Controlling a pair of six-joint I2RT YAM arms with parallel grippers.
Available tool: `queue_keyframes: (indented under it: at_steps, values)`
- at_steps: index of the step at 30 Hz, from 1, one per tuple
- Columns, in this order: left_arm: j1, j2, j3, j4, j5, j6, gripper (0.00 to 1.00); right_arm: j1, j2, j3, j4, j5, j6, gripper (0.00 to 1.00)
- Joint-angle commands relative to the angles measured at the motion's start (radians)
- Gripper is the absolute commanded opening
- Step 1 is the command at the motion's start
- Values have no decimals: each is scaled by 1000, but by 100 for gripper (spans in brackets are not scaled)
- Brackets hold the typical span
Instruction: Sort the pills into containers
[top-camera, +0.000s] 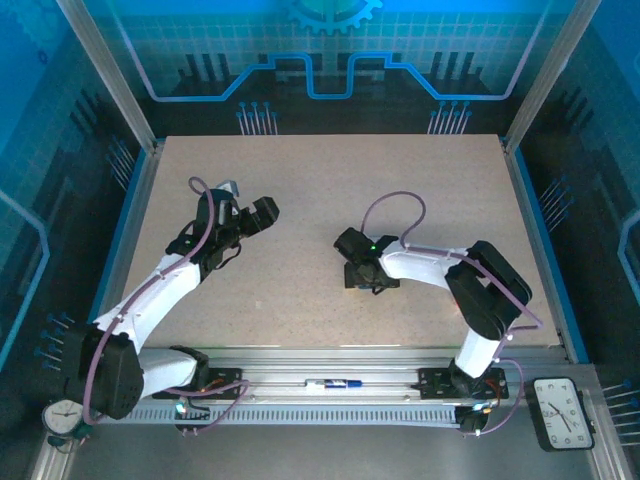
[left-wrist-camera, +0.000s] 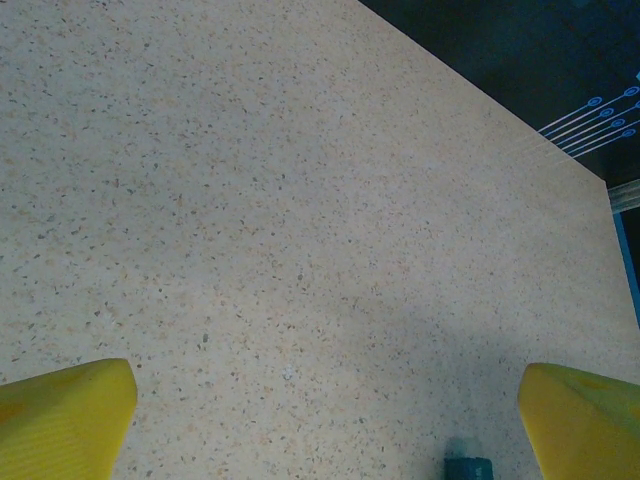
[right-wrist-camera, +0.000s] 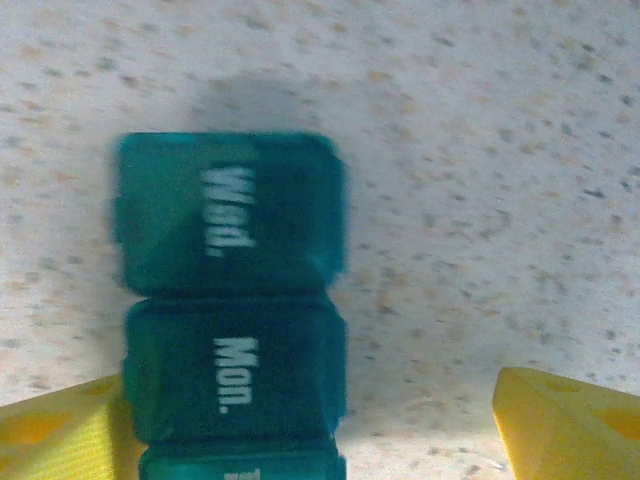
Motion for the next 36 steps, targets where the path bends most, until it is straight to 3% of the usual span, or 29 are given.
queue_keyframes:
  at_steps: [1,4,7,18,29,36]
  values:
    - [2,6,17,19,27,-27,99,-21,-57,-24,-4,24,3,87]
    - [2,10,14,25,33,-32,99,-21,-86,-39,25,3,-27,90]
    - [2,14,14,23,38,-36,99,-18,-119,-65,97,-50,-79,100]
    - [-2,19,23,-1,14,-65,99,-19,-112,-86,175,-130,-196,100]
    - [-7,23,29,-14,8,-65,99,-19,-95,-89,158,-88,-211,72]
    - [-8,27,25,-10,12,-67,99,-19,-60,-85,141,-73,-201,68]
